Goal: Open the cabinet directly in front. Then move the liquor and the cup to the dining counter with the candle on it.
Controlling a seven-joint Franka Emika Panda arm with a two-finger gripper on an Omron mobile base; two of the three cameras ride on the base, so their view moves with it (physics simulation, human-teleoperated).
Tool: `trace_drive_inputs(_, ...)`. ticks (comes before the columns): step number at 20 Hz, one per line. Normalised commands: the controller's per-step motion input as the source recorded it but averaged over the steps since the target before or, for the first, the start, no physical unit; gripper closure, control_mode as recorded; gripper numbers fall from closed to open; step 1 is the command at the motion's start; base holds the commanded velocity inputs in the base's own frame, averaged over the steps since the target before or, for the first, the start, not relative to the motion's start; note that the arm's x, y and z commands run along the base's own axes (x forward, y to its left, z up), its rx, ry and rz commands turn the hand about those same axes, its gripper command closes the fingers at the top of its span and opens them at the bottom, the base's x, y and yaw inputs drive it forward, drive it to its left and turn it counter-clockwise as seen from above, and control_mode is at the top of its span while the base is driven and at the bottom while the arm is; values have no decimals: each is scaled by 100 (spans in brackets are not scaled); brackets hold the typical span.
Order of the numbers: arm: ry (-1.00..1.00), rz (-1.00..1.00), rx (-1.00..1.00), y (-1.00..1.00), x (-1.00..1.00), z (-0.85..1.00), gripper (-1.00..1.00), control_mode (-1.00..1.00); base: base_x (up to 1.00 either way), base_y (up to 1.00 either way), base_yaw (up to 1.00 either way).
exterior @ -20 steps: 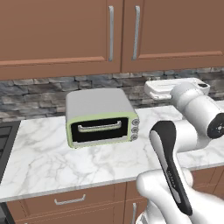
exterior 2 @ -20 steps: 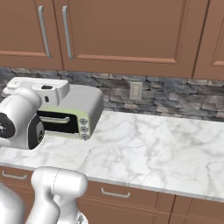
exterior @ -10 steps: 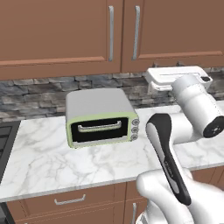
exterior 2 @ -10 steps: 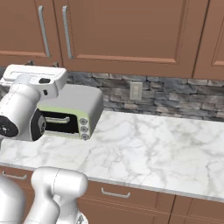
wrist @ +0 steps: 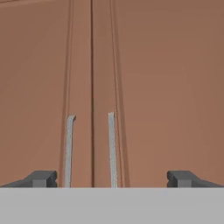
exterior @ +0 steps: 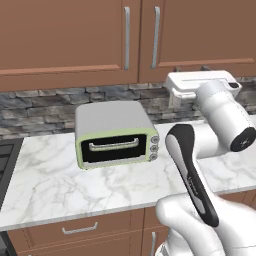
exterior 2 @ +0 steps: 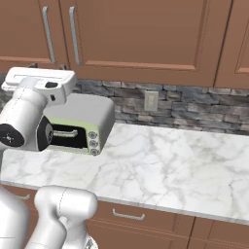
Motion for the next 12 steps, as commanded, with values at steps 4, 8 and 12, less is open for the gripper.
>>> trace_drive_inputs(4, 0, 0, 0, 0, 21, 0, -100, -100, 0, 0, 0)
trace_drive_inputs(8, 0, 0, 0, 0, 29, 0, -100, -100, 0, 0, 0)
trace_drive_inputs(12, 0, 0, 0, 0, 35, 0, -100, -100, 0, 0, 0)
